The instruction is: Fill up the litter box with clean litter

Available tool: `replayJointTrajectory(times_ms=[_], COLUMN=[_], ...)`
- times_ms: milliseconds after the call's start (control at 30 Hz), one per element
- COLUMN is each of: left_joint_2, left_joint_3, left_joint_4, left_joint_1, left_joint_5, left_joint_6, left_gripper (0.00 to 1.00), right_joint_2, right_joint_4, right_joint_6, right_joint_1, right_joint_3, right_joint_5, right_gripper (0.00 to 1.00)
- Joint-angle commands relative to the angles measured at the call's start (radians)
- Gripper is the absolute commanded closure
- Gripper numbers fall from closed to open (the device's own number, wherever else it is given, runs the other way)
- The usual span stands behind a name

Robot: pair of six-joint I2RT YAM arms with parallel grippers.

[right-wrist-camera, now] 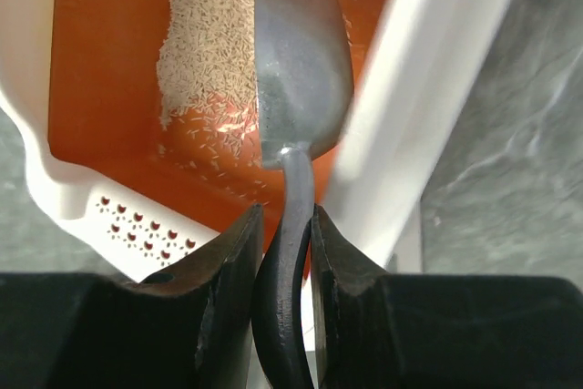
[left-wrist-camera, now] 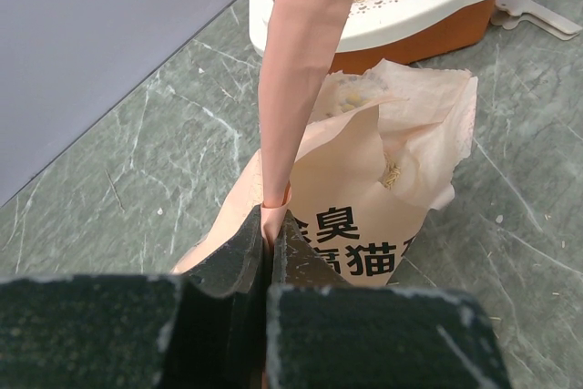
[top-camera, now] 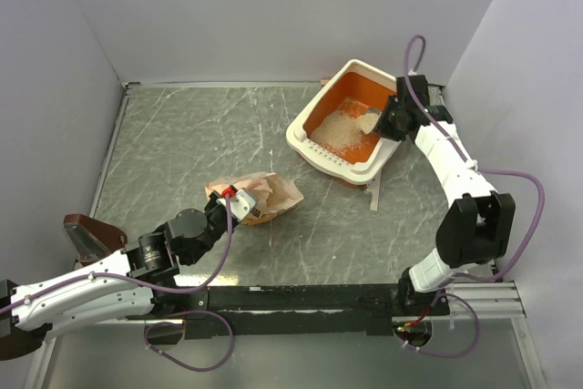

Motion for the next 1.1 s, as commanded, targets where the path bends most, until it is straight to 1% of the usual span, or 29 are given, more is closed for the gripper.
replayJointTrajectory(times_ms=[0, 100, 267, 300, 433, 533, 633, 733, 800, 833, 867, 967, 1000, 1067], left_joint_2=[0.007, 0.006, 0.004, 0.003, -0.003, -0.011, -0.013, -0.010, -0.010, -0.008, -0.009, -0.017, -0.019, -0.022], left_joint_3=[0.052, 0.052, 0.051, 0.051, 0.052, 0.052, 0.052, 0.054, 0.055, 0.055, 0.055, 0.054, 0.054, 0.054], left_joint_4=[0.007, 0.007, 0.010, 0.009, 0.004, 0.007, 0.004, 0.001, -0.001, -0.002, -0.004, -0.004, -0.002, -0.004], left_joint_1=[-0.005, -0.005, -0.006, -0.005, -0.005, -0.005, -0.006, -0.006, -0.005, -0.005, -0.005, -0.005, -0.006, -0.005], left_joint_5=[-0.030, -0.027, -0.029, -0.027, -0.029, -0.027, -0.029, -0.029, -0.027, -0.027, -0.029, -0.031, -0.032, -0.031], left_joint_6=[-0.018, -0.018, -0.019, -0.018, -0.016, -0.013, -0.012, -0.013, -0.010, -0.010, -0.008, -0.008, -0.008, -0.008], left_gripper=[0.99, 0.99, 0.99, 0.99, 0.99, 0.99, 0.99, 0.99, 0.99, 0.99, 0.99, 0.99, 0.99, 0.99], right_joint_2=[0.042, 0.118, 0.203, 0.223, 0.249, 0.235, 0.209, 0.133, 0.048, 0.021, -0.002, -0.105, -0.162, -0.214], right_joint_4=[-0.087, -0.176, -0.273, -0.297, -0.340, -0.333, -0.346, -0.343, -0.299, -0.293, -0.293, -0.282, -0.268, -0.258], right_joint_6=[-0.211, -0.265, -0.330, -0.352, -0.394, -0.414, -0.403, -0.376, -0.373, -0.367, -0.351, -0.340, -0.340, -0.337], right_joint_1=[0.119, 0.197, 0.297, 0.323, 0.372, 0.401, 0.413, 0.419, 0.421, 0.424, 0.426, 0.429, 0.429, 0.430], right_joint_3=[0.199, 0.308, 0.421, 0.447, 0.485, 0.485, 0.495, 0.472, 0.421, 0.407, 0.383, 0.321, 0.271, 0.217], right_joint_5=[0.225, 0.358, 0.542, 0.616, 0.759, 0.802, 0.800, 0.732, 0.653, 0.632, 0.574, 0.468, 0.381, 0.299], right_gripper=[1.00, 1.00, 1.00, 1.00, 1.00, 1.00, 1.00, 1.00, 1.00, 1.00, 1.00, 1.00, 1.00, 1.00])
